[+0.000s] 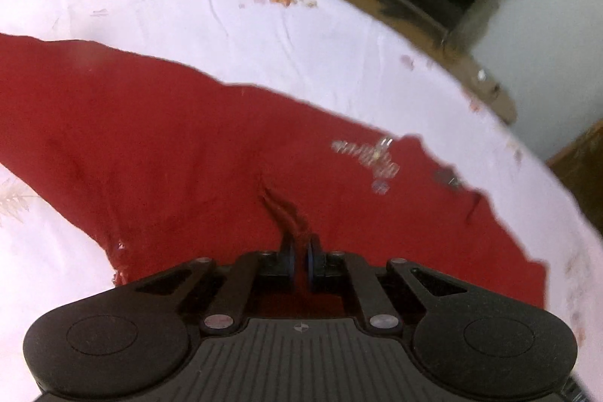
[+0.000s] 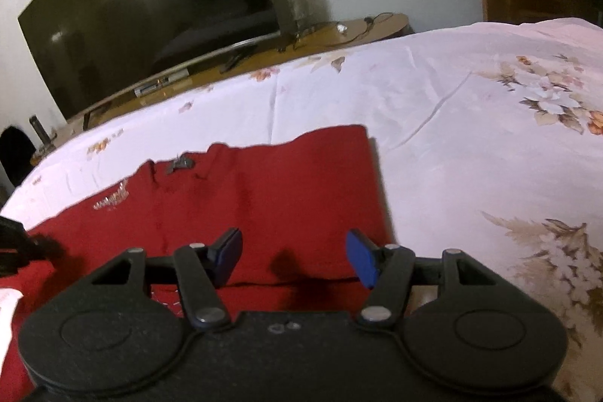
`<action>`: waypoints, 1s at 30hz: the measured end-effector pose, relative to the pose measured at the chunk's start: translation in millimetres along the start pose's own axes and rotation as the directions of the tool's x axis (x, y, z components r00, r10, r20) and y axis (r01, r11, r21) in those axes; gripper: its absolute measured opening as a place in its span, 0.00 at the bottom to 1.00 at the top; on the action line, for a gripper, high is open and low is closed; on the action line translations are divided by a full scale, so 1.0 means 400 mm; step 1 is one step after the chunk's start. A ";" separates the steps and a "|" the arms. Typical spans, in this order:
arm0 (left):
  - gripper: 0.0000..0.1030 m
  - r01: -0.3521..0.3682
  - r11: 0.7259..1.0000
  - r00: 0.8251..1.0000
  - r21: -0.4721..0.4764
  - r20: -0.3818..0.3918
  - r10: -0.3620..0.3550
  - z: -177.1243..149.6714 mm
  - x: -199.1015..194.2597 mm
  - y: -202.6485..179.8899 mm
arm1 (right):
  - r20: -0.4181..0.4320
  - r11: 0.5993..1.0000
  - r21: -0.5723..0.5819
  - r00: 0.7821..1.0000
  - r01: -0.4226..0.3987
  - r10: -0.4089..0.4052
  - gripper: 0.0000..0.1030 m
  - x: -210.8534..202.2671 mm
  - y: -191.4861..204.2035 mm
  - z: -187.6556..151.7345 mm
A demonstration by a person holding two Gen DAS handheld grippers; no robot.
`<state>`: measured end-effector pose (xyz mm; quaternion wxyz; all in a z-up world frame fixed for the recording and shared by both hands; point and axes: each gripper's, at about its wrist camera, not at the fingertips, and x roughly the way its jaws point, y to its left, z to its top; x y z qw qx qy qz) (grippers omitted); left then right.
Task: Fold small clothes
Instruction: 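Close the left tool on the other sleeve cuff, then lift the held sleeve with the left tool and swing it over the body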
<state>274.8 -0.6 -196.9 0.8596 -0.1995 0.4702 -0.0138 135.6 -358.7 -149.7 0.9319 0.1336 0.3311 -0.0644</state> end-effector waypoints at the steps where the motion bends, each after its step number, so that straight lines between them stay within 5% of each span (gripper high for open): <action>1: 0.04 -0.003 1.000 1.000 0.002 0.001 0.003 -0.003 0.000 -0.002 | -0.004 1.000 -0.010 1.000 0.005 -0.005 0.58 0.012 0.007 0.000; 5: 0.04 -0.015 0.999 0.999 -0.032 0.035 0.016 0.000 -0.046 0.011 | -0.111 0.995 -0.085 0.992 0.053 -0.062 0.56 0.079 0.020 -0.013; 9: 0.04 -0.040 0.999 0.990 0.020 0.137 0.037 -0.011 -0.120 0.013 | -0.063 0.994 -0.104 0.997 0.029 -0.036 0.54 0.048 0.046 0.011; 14: 0.04 -0.007 0.998 0.997 0.068 0.077 0.002 -0.002 -0.063 -0.019 | -0.097 0.989 -0.144 0.995 -0.016 0.002 0.55 0.086 0.105 0.005; 17: 0.04 -0.063 0.994 0.998 0.092 0.016 0.062 -0.014 -0.004 -0.018 | -0.126 0.987 -0.159 0.992 0.002 -0.022 0.55 0.110 0.109 -0.011; 30: 0.04 -0.121 0.992 0.991 -0.030 0.056 0.123 -0.014 -0.147 0.126 | -0.094 0.985 -0.112 0.988 -0.130 0.120 0.56 0.024 0.177 0.003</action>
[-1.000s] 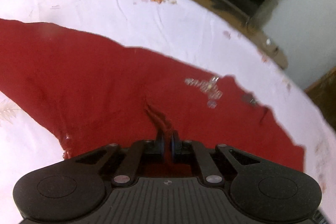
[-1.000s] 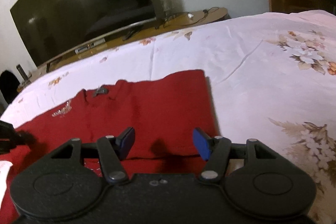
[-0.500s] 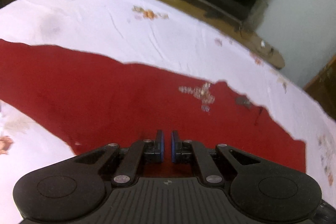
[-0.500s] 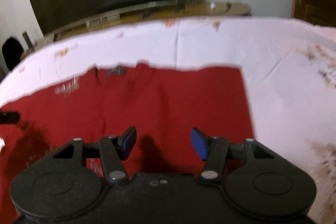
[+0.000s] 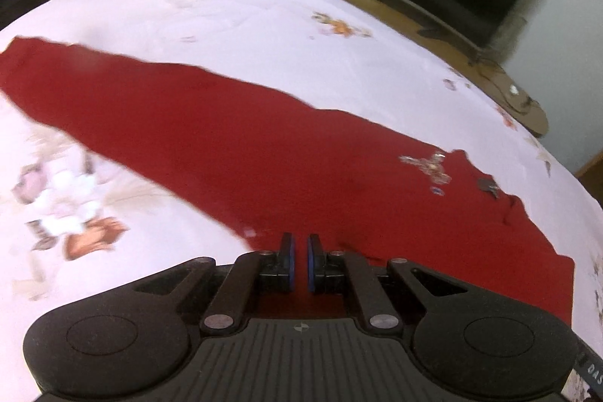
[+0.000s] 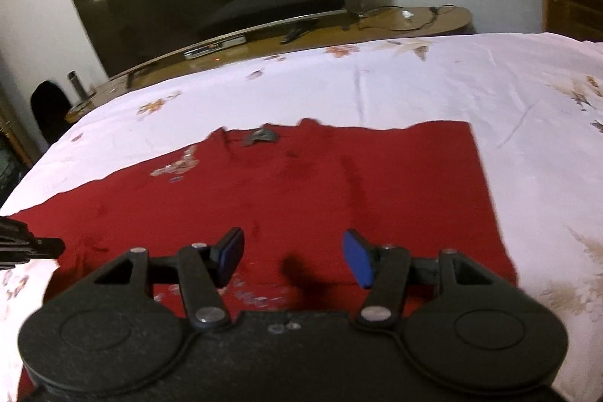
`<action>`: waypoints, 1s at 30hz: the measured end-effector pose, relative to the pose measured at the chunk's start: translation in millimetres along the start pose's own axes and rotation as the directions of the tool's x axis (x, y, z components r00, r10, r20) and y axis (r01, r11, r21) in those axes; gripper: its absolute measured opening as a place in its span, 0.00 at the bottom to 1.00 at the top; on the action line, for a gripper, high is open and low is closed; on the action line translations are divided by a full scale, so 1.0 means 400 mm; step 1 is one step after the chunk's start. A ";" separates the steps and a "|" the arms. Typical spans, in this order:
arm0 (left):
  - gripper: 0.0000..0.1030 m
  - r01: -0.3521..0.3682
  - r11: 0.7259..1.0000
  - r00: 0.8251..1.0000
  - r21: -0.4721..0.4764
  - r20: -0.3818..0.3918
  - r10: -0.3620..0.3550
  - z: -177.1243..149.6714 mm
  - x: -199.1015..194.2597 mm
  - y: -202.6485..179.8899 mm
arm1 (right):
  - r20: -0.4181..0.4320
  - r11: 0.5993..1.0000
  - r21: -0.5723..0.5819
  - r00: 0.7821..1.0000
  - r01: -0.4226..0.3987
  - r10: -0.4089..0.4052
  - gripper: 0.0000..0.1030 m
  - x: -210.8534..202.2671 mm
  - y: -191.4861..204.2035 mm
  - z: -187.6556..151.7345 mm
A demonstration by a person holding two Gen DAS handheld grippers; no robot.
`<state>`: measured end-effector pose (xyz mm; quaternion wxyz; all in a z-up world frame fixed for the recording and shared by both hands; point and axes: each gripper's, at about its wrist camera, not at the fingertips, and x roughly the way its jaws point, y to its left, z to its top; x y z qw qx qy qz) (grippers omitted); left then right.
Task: Fold small clothes
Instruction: 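Lift the held sleeve with the left tool and swing it over the body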
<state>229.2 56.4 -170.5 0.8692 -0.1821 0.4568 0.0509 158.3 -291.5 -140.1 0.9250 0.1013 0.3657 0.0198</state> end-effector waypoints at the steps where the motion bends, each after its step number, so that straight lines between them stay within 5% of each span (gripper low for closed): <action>1: 0.04 -0.008 1.000 1.000 -0.012 0.005 0.008 0.001 -0.005 0.015 | -0.002 1.000 -0.007 1.000 -0.009 0.009 0.56 0.001 0.011 0.000; 11: 0.06 -0.094 0.987 0.995 -0.129 0.002 0.095 0.027 -0.046 0.197 | -0.018 0.991 -0.077 0.994 -0.113 0.112 0.58 -0.003 0.145 -0.007; 30: 0.07 -0.094 0.923 0.993 -0.372 0.036 0.115 0.160 0.011 0.548 | -0.075 0.963 -0.165 0.976 -0.213 0.203 0.58 0.159 0.442 0.011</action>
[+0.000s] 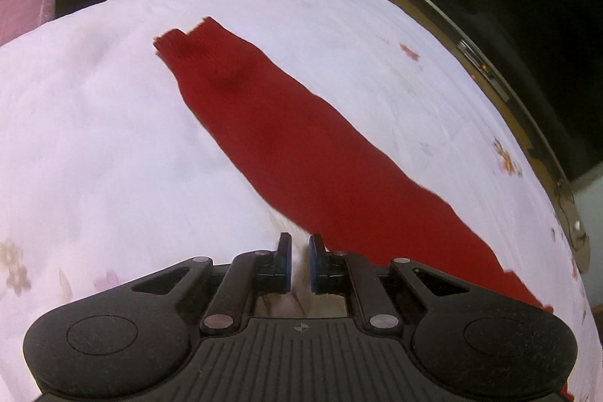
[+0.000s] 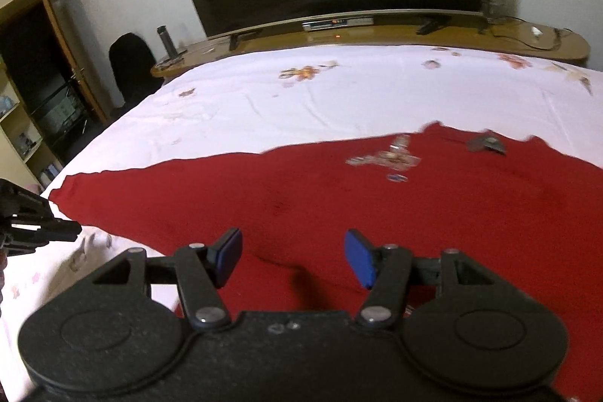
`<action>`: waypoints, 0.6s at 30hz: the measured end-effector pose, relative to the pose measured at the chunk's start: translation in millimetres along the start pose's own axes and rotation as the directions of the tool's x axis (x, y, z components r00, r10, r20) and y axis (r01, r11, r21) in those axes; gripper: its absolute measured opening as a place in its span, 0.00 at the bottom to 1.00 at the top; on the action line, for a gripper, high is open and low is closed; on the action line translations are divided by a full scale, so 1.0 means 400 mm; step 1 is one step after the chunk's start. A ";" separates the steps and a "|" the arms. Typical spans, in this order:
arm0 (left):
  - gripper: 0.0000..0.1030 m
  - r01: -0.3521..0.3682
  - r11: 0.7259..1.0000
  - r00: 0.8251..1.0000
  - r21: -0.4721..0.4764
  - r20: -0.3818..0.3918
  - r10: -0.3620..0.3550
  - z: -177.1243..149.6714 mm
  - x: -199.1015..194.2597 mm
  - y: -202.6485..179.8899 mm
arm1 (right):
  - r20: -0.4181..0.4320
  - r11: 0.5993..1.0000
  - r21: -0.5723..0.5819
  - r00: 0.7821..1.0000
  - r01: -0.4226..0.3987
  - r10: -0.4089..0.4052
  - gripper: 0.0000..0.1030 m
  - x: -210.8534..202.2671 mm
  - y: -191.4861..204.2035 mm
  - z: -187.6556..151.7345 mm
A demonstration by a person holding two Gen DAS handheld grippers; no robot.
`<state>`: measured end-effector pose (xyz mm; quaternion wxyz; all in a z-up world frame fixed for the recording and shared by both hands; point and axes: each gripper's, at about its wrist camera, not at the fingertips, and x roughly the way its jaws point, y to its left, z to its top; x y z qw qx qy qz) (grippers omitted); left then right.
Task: Fold small clothes
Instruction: 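Lift the held sleeve with the left tool and swing it over the body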
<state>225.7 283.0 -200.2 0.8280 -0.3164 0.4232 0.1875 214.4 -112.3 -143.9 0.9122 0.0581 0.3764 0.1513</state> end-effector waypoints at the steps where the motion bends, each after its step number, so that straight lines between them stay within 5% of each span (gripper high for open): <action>1: 0.07 0.001 1.000 1.000 -0.011 0.000 -0.001 0.015 0.009 0.009 | -0.003 1.000 -0.008 1.000 -0.004 0.003 0.58 0.014 0.015 0.006; 18: 0.07 0.092 0.976 0.996 -0.199 0.000 -0.094 0.137 0.069 0.118 | -0.059 1.000 -0.026 0.998 -0.011 0.009 0.58 0.135 0.102 0.026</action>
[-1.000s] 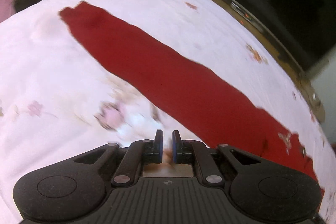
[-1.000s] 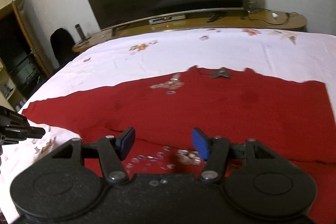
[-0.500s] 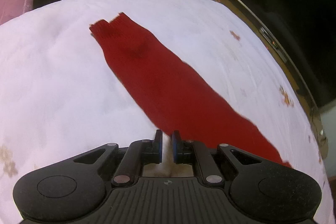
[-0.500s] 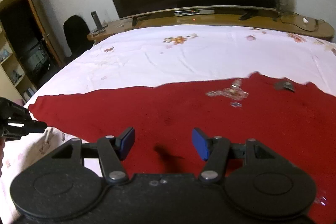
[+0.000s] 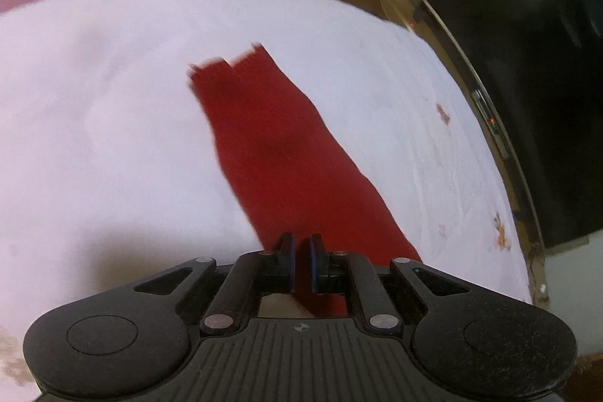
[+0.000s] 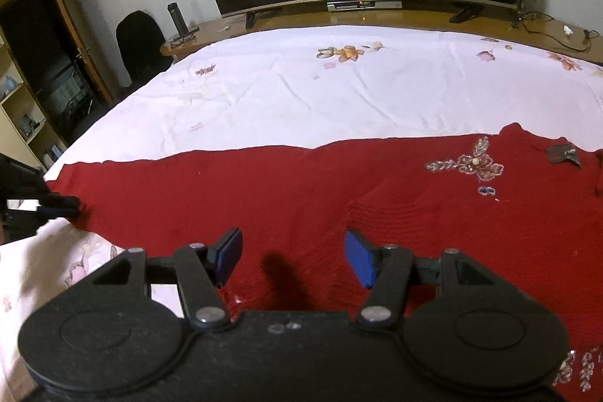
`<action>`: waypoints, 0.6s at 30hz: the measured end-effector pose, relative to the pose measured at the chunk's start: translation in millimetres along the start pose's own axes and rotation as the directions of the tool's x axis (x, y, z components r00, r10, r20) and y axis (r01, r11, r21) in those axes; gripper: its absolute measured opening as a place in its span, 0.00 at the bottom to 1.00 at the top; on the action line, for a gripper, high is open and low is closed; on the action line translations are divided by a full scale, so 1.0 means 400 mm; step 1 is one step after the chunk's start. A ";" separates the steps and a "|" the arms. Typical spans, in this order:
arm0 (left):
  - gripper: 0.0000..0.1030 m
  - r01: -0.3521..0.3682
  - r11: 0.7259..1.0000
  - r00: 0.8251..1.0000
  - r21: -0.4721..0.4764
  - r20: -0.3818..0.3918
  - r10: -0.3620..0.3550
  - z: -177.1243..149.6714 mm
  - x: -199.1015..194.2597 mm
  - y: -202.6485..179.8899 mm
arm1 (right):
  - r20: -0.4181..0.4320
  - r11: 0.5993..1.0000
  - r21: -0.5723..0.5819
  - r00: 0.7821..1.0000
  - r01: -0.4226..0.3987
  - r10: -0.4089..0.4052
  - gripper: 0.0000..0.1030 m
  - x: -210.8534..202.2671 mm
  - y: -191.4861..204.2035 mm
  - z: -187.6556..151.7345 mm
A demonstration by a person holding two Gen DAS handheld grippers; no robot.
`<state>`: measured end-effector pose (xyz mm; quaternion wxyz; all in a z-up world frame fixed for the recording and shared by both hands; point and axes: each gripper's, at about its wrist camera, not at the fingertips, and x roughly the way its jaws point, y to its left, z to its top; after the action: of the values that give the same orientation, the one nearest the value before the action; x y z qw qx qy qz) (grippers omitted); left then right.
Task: Fold small clothes
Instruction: 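Lift the held sleeve with the left tool and swing it over the body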
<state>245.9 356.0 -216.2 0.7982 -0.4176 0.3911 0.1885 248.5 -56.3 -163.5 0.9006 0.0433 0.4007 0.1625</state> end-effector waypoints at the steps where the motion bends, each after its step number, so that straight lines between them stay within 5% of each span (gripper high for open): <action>1: 0.07 0.002 1.000 1.000 -0.002 0.015 -0.002 0.000 -0.007 0.005 | -0.002 1.000 0.002 1.000 0.003 -0.003 0.58 0.000 -0.003 0.000; 2: 0.12 -0.006 1.000 1.000 -0.004 0.021 0.006 0.002 -0.007 0.009 | -0.003 1.000 0.004 1.000 0.005 -0.005 0.58 0.001 -0.005 0.003; 5: 0.74 0.021 0.999 1.000 -0.045 0.024 -0.020 0.010 0.000 0.029 | -0.007 1.000 0.013 1.000 0.011 -0.011 0.58 0.003 -0.013 0.005; 6: 0.87 0.039 0.998 0.998 -0.052 0.053 -0.036 0.006 -0.008 0.027 | -0.008 1.000 0.013 1.000 0.012 -0.012 0.58 0.004 -0.015 0.005; 8: 0.94 0.005 1.000 0.995 -0.015 0.095 -0.003 0.002 -0.012 0.005 | -0.005 1.000 0.008 1.000 0.016 -0.016 0.58 0.002 -0.016 0.004; 13: 0.92 0.054 0.998 0.994 -0.026 0.100 -0.051 0.003 0.019 0.017 | -0.002 1.000 0.017 1.000 0.021 -0.021 0.58 -0.003 -0.023 0.002; 18: 0.29 0.113 0.986 0.989 -0.121 0.111 -0.100 0.015 0.044 0.057 | 0.008 0.999 0.028 1.000 0.026 -0.027 0.58 -0.013 -0.035 -0.004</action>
<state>245.4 373.6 -239.7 0.7984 -0.4774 0.3132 0.1914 247.6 -71.3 -163.6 0.9038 0.0514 0.3995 0.1447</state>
